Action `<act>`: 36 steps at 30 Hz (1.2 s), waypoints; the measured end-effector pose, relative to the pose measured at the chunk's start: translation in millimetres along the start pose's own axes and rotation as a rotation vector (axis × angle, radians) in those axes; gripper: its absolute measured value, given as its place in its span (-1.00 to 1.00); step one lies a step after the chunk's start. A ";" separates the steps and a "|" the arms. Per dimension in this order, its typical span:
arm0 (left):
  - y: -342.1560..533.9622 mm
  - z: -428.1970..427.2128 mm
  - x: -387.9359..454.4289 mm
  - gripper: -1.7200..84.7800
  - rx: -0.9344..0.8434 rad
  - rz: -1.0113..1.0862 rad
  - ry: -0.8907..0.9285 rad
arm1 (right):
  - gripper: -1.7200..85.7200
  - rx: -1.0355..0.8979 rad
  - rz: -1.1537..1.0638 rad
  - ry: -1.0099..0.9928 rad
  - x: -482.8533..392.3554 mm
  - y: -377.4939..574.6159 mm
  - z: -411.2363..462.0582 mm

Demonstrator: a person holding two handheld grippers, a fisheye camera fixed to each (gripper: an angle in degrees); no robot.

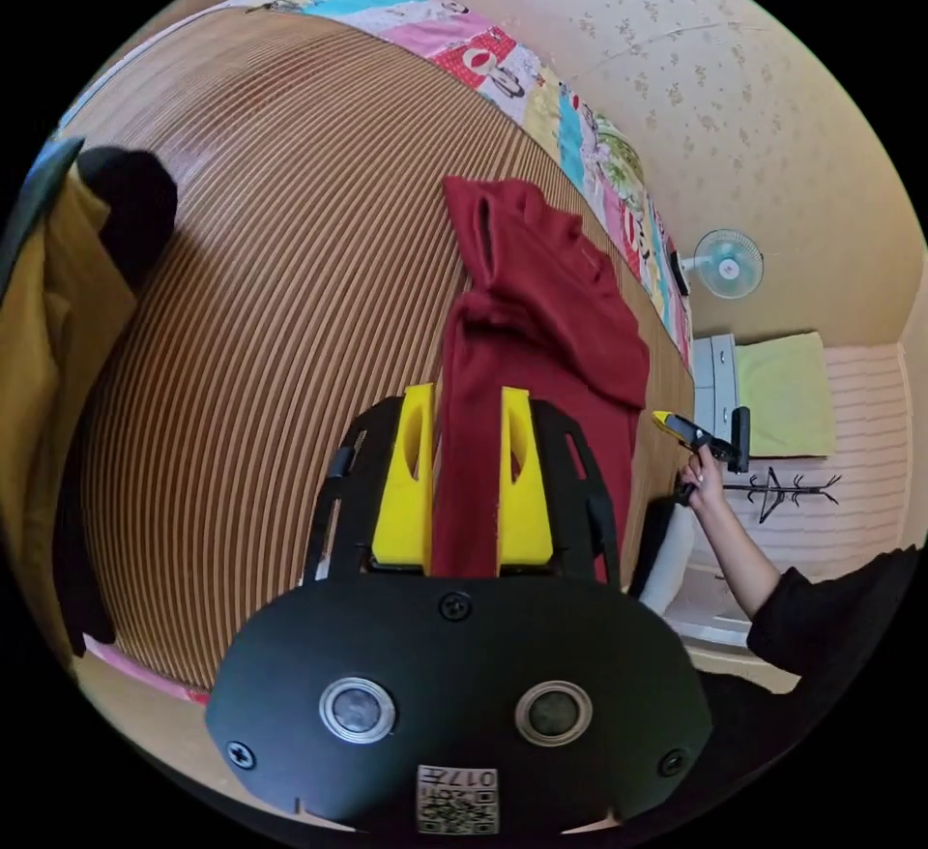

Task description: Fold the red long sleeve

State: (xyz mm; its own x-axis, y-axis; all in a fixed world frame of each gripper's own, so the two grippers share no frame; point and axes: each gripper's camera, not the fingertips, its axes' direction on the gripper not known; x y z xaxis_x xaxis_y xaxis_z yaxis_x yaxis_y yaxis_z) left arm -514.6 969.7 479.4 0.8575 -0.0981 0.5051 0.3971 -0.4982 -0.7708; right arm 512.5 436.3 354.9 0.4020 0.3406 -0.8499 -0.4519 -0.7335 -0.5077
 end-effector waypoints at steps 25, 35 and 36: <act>150.7 -40.9 -89.4 -0.91 -0.579 -0.154 0.441 | -0.88 -0.407 0.342 -0.770 144.9 292.0 -115.1; 114.0 -55.8 -111.2 -0.89 0.098 -0.405 1.105 | -0.89 0.295 0.400 -1.290 160.6 207.6 -204.3; 84.9 -47.5 -103.9 -0.89 0.103 -0.388 1.108 | -0.89 0.342 0.419 -1.284 161.3 176.1 -204.3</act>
State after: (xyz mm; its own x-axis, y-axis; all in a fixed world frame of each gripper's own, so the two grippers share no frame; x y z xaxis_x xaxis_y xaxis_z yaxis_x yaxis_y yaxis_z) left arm -585.5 896.6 379.9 -0.0584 -0.6755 0.7351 0.6370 -0.5922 -0.4935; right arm 660.5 241.9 157.2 -0.7294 0.5655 -0.3849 -0.6002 -0.7990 -0.0367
